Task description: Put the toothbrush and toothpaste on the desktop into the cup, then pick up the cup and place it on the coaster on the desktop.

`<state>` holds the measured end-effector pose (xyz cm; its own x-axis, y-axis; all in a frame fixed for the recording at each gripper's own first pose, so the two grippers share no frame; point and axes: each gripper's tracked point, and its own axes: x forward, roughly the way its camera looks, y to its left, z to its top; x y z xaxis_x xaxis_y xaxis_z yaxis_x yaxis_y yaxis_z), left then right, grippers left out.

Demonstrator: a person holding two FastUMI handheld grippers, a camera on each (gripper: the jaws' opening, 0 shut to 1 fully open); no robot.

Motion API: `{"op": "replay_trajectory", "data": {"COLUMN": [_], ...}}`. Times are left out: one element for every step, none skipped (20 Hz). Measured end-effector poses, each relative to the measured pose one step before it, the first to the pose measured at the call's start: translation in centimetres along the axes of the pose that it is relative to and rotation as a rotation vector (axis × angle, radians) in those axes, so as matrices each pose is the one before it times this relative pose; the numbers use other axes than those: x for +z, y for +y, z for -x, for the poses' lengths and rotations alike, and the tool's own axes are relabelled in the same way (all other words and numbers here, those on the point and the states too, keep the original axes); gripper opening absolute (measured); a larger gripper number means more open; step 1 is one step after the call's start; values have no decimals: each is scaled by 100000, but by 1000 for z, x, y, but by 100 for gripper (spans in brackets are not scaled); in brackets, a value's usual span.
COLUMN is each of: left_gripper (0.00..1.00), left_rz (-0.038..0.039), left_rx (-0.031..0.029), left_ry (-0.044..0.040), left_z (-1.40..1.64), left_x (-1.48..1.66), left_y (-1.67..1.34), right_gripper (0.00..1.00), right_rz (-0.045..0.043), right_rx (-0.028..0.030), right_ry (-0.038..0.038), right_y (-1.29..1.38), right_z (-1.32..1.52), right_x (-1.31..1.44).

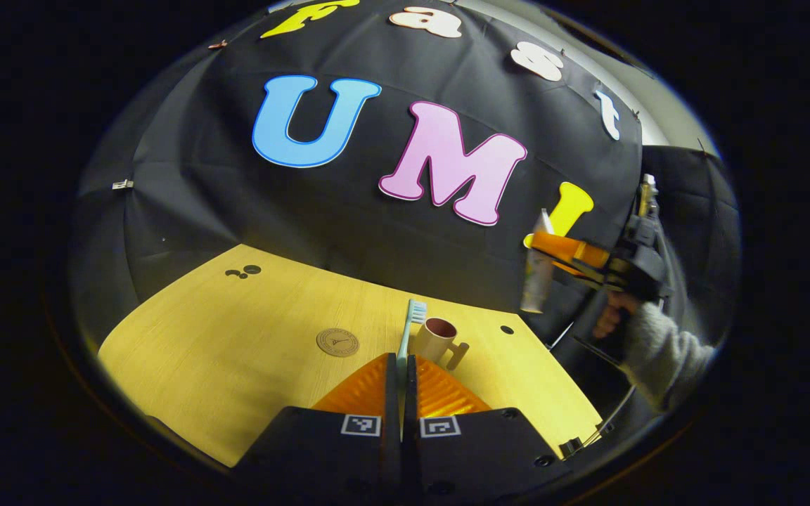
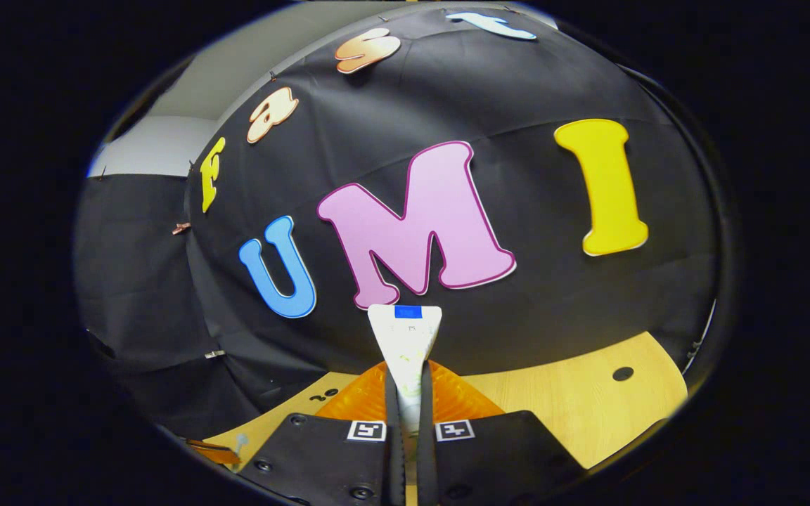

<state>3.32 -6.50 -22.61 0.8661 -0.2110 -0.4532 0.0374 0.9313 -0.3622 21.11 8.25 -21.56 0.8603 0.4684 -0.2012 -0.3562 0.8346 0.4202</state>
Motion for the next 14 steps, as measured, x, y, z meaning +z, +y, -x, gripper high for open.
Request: {"op": "replay_trajectory", "data": {"left_gripper": [6,6,6,6,6,6,6,6,6,6,6,6,6,6], "left_rz": [155,239,271,603,-85,-19,227,599,712,493,394,430,104,-281], "left_rx": [671,617,1025,1980,1832,762,609,74,177,228,445,190,109,10], "left_ry": [499,491,691,1137,589,269,234,418,420,316,152,14,3,11], "left_z": [328,245,65,6,-298,-116,-160,-208,-261,-393,-246,-359,-307,-251], "left_x": [-382,-273,-547,-654,-305,-167,-46,-186,-28,-161,-9,19,163,-15], "left_y": [-62,-22,139,244,327,71,61,-24,-10,64,124,12,42,-19], "right_gripper": [10,11,11,10,11,10,11,11,11,11,11,11,11,11], "right_rz": [1093,1297,1547,-174,-554,48,569,633,465,82,-362,-339,80,-87], "right_rx": [511,895,392,-733,-783,-889,-590,-486,-546,-768,-590,-394,-338,-125], "right_ry": [456,449,1796,4002,3502,2925,2176,2346,1842,1979,1974,1705,1290,1299], "right_y": [-266,-133,-637,-1099,-673,-712,-654,-597,-511,-489,-359,-89,-173,-20], "right_z": [-2149,-1814,-2549,-3034,-1507,-961,-750,-717,-440,-276,-137,-123,0,140], "right_x": [-693,-962,-1867,-3292,-2208,-1663,-1312,-1305,-1169,-1194,-1045,-1142,-889,-751]}}
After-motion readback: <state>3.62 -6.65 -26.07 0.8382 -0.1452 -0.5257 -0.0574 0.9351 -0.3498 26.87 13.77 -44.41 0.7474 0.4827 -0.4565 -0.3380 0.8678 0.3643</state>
